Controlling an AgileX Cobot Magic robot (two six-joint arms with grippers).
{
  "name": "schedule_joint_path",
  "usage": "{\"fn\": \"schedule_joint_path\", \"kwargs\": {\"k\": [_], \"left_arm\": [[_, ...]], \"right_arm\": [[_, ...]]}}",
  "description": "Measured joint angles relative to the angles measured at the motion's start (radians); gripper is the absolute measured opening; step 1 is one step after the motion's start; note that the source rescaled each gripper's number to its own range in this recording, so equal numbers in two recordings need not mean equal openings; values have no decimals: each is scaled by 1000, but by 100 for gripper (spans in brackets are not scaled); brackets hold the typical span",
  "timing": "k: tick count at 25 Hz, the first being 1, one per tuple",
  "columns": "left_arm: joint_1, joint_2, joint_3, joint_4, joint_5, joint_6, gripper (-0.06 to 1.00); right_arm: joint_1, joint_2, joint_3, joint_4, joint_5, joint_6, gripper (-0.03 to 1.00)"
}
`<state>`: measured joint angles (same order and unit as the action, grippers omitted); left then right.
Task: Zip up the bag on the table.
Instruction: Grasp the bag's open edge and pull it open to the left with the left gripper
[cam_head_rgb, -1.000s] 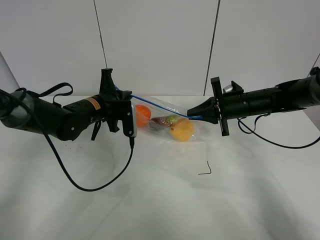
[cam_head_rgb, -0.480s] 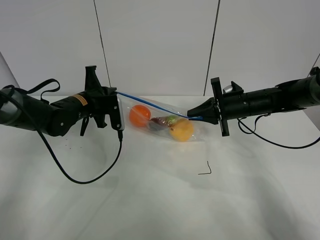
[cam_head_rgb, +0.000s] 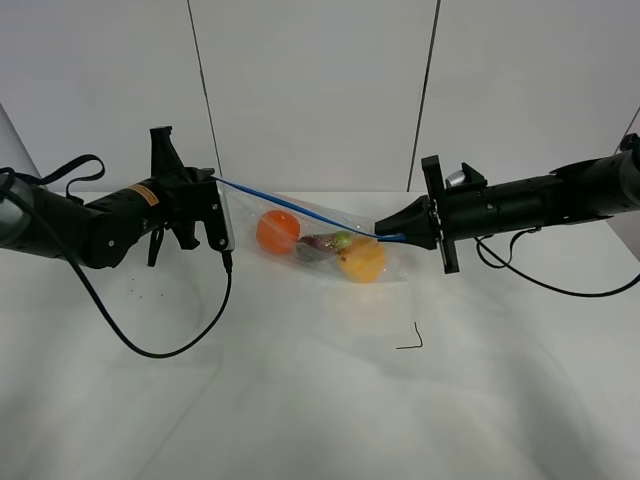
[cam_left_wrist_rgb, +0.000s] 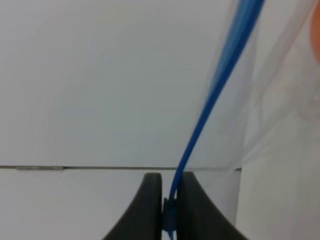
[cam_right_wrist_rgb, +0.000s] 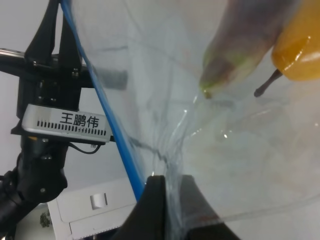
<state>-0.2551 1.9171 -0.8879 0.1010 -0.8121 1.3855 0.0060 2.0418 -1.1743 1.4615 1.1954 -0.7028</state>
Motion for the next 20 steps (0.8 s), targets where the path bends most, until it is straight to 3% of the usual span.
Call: {"fn": "schedule_joint_path", "kwargs": {"k": [11, 15, 18, 20], "left_arm": [[0, 0, 0, 1, -2, -1, 0], [0, 0, 0, 1, -2, -47, 2], [5, 0, 0, -10, -4, -117, 18], [10, 0, 0, -16, -4, -181, 36]], "right_arm": [[0, 0, 0, 0, 0, 0, 0], [0, 0, 0, 0, 0, 0, 0], [0, 0, 0, -12, 2, 0, 0], [0, 0, 0, -14, 2, 0, 0]]}}
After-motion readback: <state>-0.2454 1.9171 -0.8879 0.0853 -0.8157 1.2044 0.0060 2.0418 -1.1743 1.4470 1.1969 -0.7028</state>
